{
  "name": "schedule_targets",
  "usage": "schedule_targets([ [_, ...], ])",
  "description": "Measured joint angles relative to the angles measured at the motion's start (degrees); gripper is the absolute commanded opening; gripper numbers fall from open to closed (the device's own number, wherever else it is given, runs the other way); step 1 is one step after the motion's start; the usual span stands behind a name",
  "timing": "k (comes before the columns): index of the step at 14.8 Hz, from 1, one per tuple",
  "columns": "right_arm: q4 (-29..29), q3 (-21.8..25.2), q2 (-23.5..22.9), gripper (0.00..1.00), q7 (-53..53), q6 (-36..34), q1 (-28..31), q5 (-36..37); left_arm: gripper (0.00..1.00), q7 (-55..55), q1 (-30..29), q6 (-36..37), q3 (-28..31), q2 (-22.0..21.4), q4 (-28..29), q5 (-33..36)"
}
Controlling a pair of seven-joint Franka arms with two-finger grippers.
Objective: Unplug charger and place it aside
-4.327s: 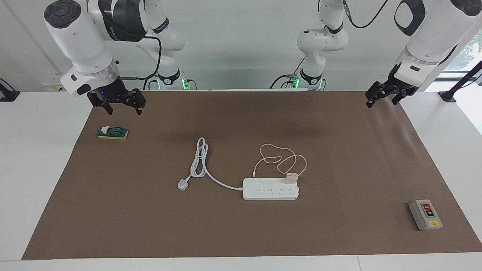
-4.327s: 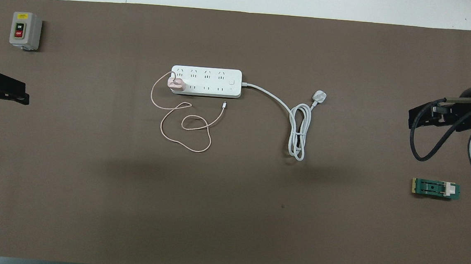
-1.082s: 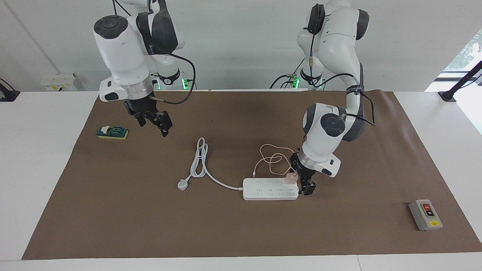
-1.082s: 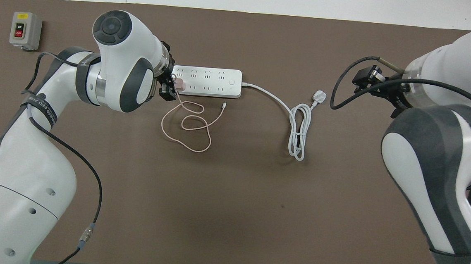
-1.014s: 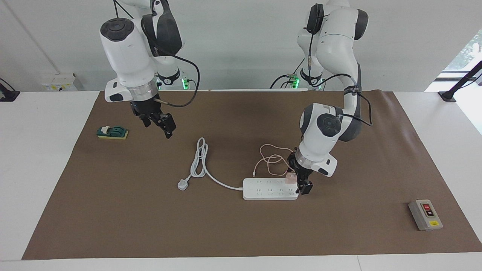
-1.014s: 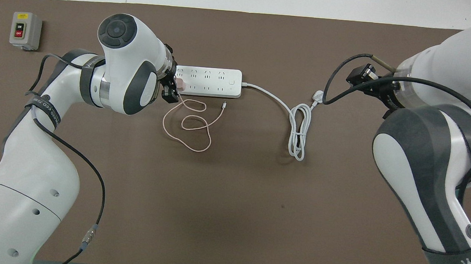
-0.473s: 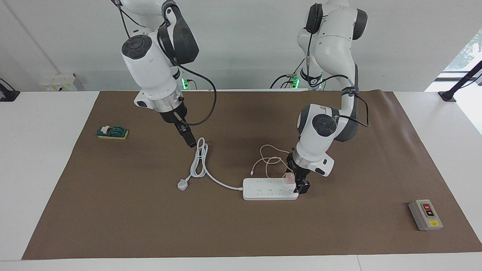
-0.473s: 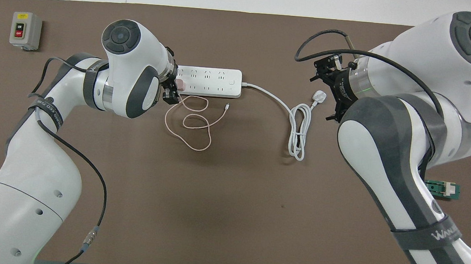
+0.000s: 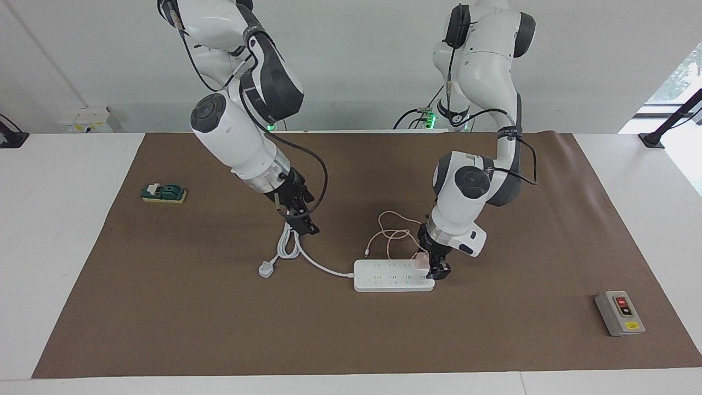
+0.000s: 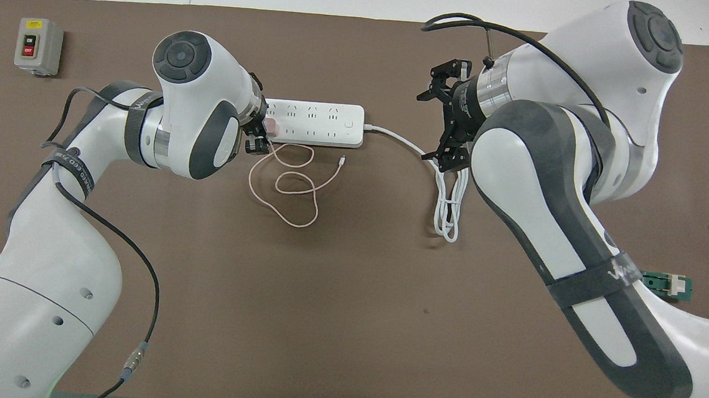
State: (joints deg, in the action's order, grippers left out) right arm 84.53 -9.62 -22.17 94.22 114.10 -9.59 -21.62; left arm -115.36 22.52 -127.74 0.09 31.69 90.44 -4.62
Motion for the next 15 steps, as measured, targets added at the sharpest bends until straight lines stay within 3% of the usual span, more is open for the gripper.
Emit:
schedule_targets([
  [3,-5.81,-0.02,-5.46,0.99,5.22,3.10,-1.64,-0.56,0.77,0.00,0.00,0.08,0.00,-0.27,0.00,0.00],
  [4,-7.03,-0.02,-7.18,0.99,5.89,5.02,-2.50,-0.96,0.72,0.00,0.00,0.09,0.00,-0.36,0.00,0.00],
  [9,-8.83,-0.02,-14.60,0.97,7.80,13.19,-6.75,-1.62,0.62,0.00,0.00,0.12,0.00,-0.61,0.08,0.00],
  [15,-11.13,0.07,-18.19,0.97,-0.36,8.92,-6.20,-2.59,0.63,0.00,0.00,0.13,0.00,-0.71,0.33,0.00],
])
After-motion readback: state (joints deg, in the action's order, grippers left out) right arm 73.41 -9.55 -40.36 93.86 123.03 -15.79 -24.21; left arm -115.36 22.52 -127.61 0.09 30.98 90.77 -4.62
